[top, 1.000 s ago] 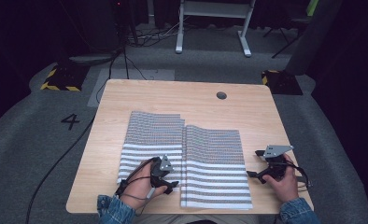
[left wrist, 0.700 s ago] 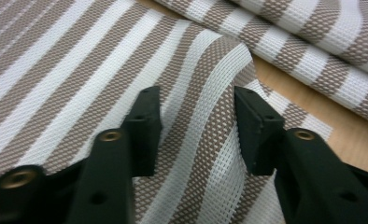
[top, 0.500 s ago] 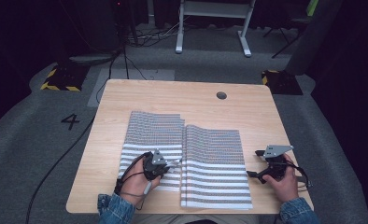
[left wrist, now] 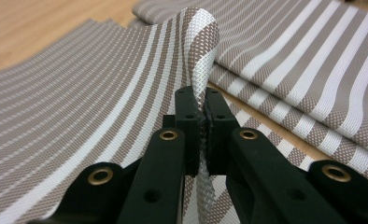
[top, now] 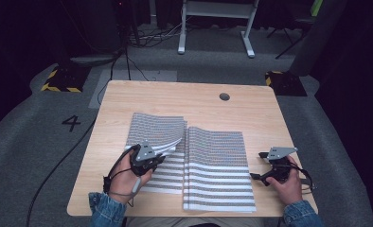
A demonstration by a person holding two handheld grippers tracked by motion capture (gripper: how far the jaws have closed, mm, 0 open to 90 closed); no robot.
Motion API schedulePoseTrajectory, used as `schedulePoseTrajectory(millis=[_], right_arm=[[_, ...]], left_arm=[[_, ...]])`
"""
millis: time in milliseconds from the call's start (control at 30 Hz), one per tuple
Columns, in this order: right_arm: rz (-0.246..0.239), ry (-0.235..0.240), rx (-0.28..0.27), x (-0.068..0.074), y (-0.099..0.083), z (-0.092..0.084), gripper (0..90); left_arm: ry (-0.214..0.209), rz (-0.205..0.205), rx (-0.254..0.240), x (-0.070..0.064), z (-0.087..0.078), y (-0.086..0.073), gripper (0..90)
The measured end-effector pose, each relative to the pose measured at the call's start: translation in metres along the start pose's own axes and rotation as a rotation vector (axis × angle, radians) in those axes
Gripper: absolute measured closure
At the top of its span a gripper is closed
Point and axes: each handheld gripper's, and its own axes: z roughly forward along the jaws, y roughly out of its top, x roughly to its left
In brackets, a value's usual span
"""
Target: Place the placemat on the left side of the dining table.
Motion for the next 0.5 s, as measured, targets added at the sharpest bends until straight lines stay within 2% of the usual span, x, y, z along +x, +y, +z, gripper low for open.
schedulePoseTrajectory(millis=[167, 233, 333, 500], right_arm=[[0.001, -0.005, -0.003, 0.0, 0.0, 0.0, 0.5], [0.0, -0.005, -0.003, 0.0, 0.0, 0.0, 0.5], [0.002, -0.003, -0.003, 0.0, 0.0, 0.0, 0.5], [0.0, -0.005, -0.003, 0.0, 0.0, 0.0, 0.5]], left_arm=[[0.044, -0.01, -0.076, 0.012, -0.022, 0.003, 86.6], [0.056, -0.014, -0.087, 0.015, -0.026, 0.003, 86.5], [0.107, -0.044, -0.131, 0.028, -0.044, -0.003, 86.2], [0.158, -0.094, -0.185, 0.041, -0.062, -0.01, 85.9]])
